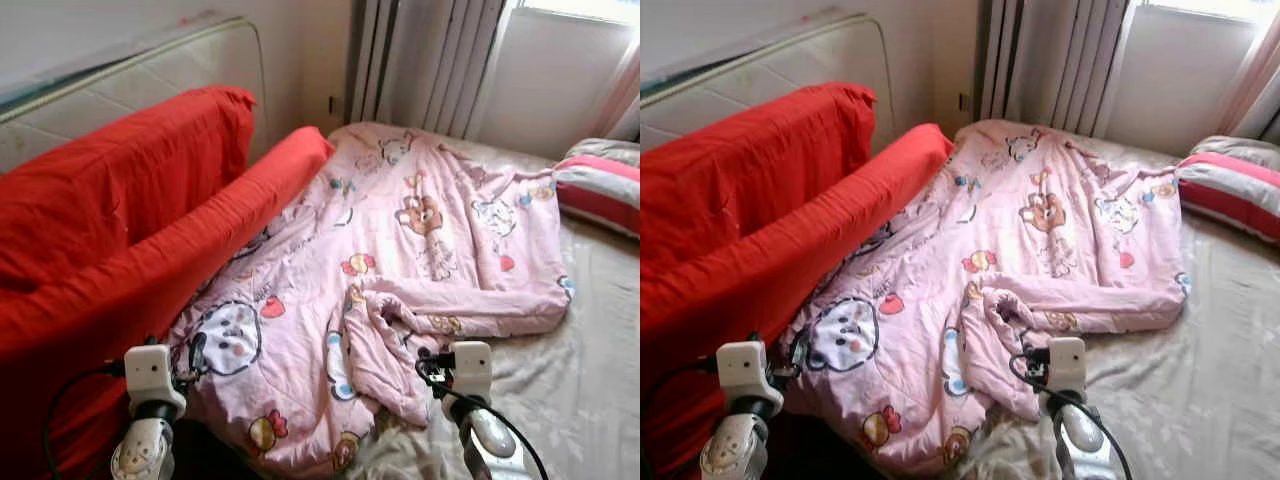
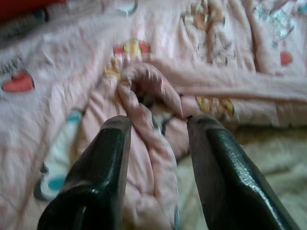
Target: Clean up the room
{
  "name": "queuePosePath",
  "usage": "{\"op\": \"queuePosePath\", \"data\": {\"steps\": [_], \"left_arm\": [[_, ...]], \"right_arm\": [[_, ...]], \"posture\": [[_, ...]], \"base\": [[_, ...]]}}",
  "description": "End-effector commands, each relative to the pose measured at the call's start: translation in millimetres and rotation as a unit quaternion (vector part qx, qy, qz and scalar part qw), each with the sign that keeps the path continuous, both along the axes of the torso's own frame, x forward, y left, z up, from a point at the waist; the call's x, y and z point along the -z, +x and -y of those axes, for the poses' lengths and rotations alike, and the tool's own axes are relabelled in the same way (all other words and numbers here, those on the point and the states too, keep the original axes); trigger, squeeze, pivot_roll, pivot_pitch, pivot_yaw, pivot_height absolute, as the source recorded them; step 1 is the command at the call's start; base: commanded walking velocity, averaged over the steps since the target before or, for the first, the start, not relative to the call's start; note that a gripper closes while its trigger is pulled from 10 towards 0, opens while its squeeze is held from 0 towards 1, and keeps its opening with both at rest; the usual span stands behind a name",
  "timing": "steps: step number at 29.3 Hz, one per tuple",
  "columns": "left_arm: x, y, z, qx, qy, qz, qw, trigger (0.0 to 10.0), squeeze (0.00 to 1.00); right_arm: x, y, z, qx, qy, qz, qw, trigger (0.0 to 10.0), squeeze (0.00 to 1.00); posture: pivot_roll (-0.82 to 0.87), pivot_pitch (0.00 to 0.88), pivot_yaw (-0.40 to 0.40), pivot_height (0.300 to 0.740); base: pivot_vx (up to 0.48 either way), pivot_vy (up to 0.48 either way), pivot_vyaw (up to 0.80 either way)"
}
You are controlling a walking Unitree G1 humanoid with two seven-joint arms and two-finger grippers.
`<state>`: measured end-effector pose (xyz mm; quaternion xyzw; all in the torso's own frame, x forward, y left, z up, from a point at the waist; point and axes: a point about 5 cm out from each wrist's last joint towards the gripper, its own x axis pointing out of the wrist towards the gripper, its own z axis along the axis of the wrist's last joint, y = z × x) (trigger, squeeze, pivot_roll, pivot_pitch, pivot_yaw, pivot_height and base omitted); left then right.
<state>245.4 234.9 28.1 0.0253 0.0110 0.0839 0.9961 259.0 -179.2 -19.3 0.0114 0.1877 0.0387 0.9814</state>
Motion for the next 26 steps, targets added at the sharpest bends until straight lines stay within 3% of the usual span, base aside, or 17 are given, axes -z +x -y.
{"op": "queuePosePath", "data": {"steps": [1, 20, 26], "left_arm": [[0.8, -0.6, 0.7, -0.002, -0.004, -0.004, 1.0, 10.0, 0.0], [-10.0, 8.5, -0.9, 0.003, 0.001, -0.004, 1.0, 10.0, 0.0], [-8.1, 7.2, -0.6, 0.001, 0.001, -0.01, 1.0, 10.0, 0.0]], "right_arm": [[3.3, -1.5, 0.2, -0.003, -0.005, -0.017, 1.0, 10.0, 0.0], [3.5, 0.6, 0.6, -0.004, -0.012, -0.029, 1.0, 10.0, 0.0], [2.0, 2.1, -2.3, -0.01, -0.005, -0.022, 1.0, 10.0, 0.0]], "posture": [[0.11, 0.032, -0.056, 0.74], [0.09, 0.068, -0.048, 0.63], [0.1, 0.059, -0.052, 0.626]], "base": [[0.0, 0.0, 0.0], [0.0, 0.0, 0.0], [0.0, 0.0, 0.0]]}}
